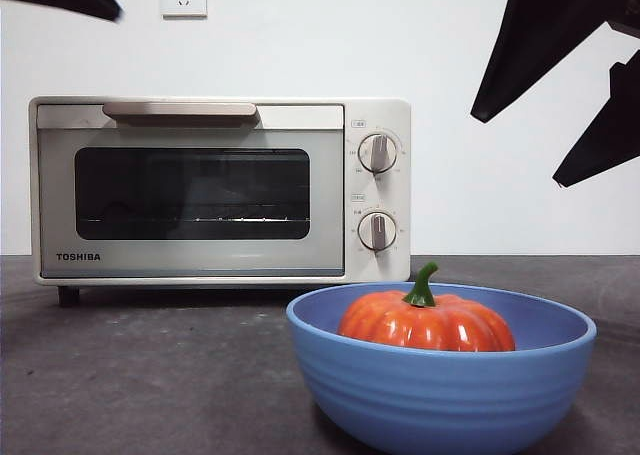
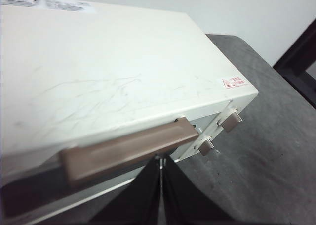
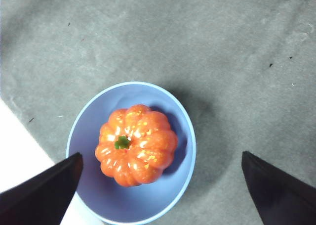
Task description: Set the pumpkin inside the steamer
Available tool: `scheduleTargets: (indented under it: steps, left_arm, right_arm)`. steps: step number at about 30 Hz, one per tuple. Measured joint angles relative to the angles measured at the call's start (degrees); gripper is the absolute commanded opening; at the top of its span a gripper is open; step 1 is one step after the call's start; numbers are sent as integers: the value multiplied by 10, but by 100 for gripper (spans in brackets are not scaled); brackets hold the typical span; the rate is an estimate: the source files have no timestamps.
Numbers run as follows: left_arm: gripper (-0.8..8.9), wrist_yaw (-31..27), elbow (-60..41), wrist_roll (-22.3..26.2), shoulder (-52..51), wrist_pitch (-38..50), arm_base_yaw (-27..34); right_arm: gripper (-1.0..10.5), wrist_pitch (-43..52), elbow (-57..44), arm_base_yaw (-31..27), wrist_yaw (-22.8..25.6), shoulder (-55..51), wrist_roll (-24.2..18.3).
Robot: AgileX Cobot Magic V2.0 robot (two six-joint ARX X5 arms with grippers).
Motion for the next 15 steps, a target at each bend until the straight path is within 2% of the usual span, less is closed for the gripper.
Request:
scheduleTargets:
  steps: [9, 15]
  left_arm:
    - [16, -44, 13, 14, 92, 48, -35]
    - [16, -74, 13, 42, 124, 58, -49]
  right_arm:
    - [504, 0, 0, 0, 0, 0, 0]
    - [504, 0, 0, 0, 0, 0, 0]
